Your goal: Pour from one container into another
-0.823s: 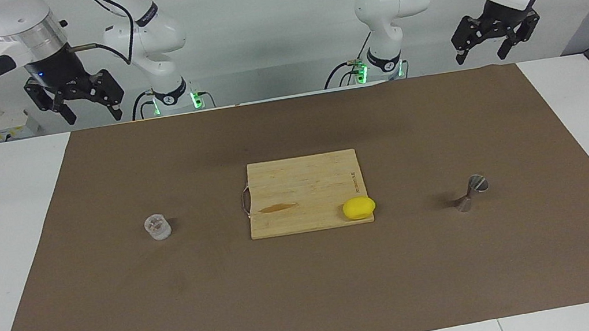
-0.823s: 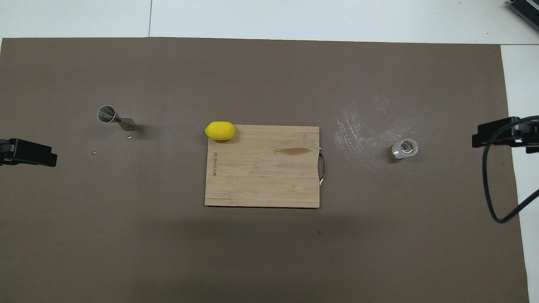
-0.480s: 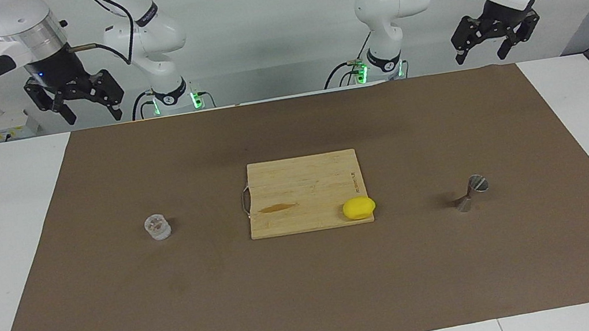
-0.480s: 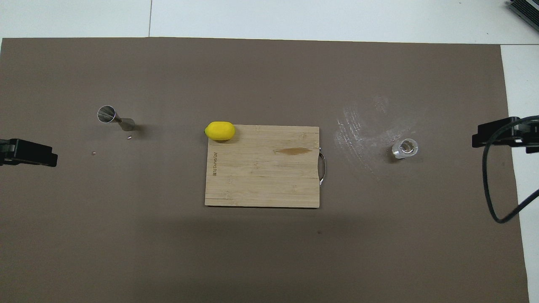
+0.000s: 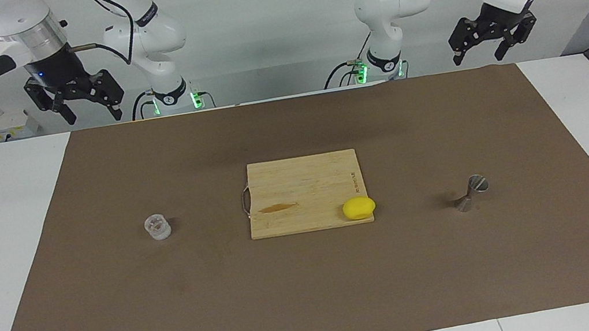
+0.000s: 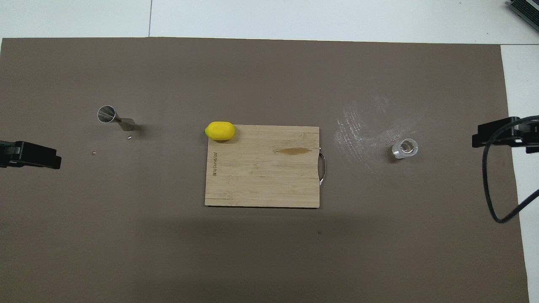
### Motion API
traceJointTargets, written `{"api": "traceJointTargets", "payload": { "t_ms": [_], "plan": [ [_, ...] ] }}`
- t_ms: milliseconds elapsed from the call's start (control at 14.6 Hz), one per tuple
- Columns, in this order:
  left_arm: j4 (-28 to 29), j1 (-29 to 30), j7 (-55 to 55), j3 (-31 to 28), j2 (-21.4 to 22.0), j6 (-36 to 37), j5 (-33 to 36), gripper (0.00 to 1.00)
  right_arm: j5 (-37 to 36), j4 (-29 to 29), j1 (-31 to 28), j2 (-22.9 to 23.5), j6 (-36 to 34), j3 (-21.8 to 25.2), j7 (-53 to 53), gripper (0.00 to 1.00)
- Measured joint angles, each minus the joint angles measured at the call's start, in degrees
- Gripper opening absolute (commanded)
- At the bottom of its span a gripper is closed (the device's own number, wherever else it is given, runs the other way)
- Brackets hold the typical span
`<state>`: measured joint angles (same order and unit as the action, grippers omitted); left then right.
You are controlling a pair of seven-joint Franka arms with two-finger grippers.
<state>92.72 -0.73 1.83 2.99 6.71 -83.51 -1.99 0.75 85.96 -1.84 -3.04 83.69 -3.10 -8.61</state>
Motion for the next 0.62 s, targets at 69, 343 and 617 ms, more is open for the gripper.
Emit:
{"api": "traceJointTargets", "payload": {
  "t_ms": [69, 343, 617],
  "plan": [
    [0.0, -0.1, 0.0, 0.0, 0.0, 0.0, 0.0, 1.0, 0.0, 0.0, 0.0, 0.0, 0.0, 0.0, 0.0, 1.0],
    [2.3, -0.1, 0.0, -0.1, 0.8, -3.2, 0.0, 1.0, 0.0, 0.0, 0.0, 0.0, 0.0, 0.0, 0.0, 1.0],
    [8.3, 2.9, -0.9, -1.0, 1.8, -9.7, -5.9, 1.0, 0.0, 0.0, 0.0, 0.0, 0.0, 0.0, 0.0, 1.0]
  ]
}}
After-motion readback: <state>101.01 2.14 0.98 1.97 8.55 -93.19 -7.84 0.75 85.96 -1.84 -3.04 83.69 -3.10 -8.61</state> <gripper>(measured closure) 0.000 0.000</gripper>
